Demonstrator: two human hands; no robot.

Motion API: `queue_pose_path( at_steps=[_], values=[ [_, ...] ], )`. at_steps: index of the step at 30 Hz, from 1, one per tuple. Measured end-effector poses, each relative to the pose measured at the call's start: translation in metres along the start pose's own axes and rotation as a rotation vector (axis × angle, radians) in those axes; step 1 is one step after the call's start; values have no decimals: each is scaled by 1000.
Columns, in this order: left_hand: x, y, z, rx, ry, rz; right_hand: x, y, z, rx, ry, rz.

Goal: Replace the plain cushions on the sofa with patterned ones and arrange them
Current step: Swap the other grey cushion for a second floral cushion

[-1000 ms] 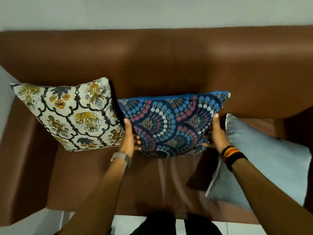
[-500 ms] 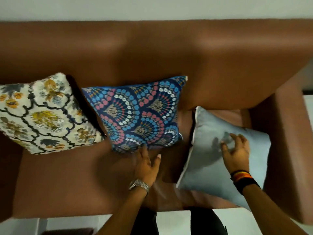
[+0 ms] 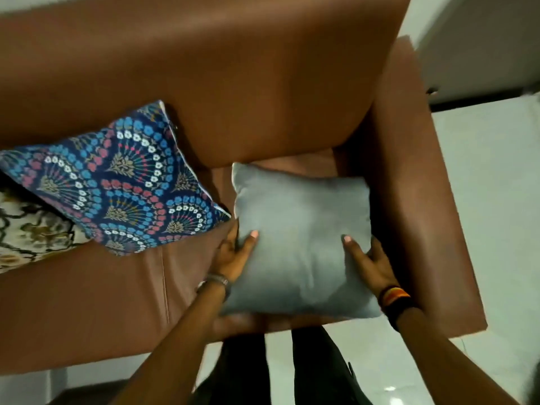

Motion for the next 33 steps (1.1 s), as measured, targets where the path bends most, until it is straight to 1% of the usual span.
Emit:
queue_pose_path(
  at_steps=[2,3,4,5,7,9,10,11,12,13,14,16,17,20,22,25,27,29,30,32,33],
  values=[
    [-3,-8,-26,52,-154,-94,27,-2,-25,38,128,-10],
    [-7,-12,-42,51,-232,-156,43,0,-36,84,213,-12],
    [-12,-11,-54,47,-312,-183,61,5,-45,131,278,-13],
    [-12,-7,-65,20,-374,-181,72,12,-48,152,335,-4],
    [-31,-1,-79,-47,-485,-85,98,31,-47,151,409,2],
    [-67,-6,-73,-48,-578,-26,125,49,-39,114,478,-20],
    [-85,-1,-68,-83,-594,8,140,59,-34,109,489,-57],
    [-99,5,-62,-95,-594,28,156,67,-27,111,473,-108],
    [-117,10,-56,-140,-555,65,171,71,-19,126,443,-155],
    [-121,19,-53,-194,-516,78,184,75,-11,131,389,-197],
    [-128,27,-47,-223,-431,93,194,78,-3,137,331,-246],
    [-133,34,-39,-224,-215,79,204,88,13,137,168,-349],
    [-138,32,-36,-212,-180,75,206,90,19,138,99,-372],
    [-131,38,-32,-167,-249,17,207,93,24,107,56,-340],
    [-130,33,-36,-179,-307,32,216,82,25,74,60,-359],
    [-116,16,-34,-193,-396,-6,244,46,32,30,28,-531],
    [-104,5,-19,-113,-508,-25,272,22,36,0,-70,-686],
    [-95,1,2,-10,-589,-81,302,12,43,-27,-227,-779],
    [-97,2,13,15,-621,-104,312,15,46,-31,-310,-775],
    [-104,10,33,32,-672,-126,314,38,47,-43,-449,-708],
    [-110,14,39,19,-673,-120,307,52,43,-38,-466,-662]
  ],
)
Point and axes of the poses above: each hand's wrist, its own y-axis towards the middle knuckle, its own z-axis out of the palm, x = y × z, the point moved 6 cm from there along y, towards the middle knuckle, and after that the axes turned 2 degrees about -z, right-handed, at the moved point
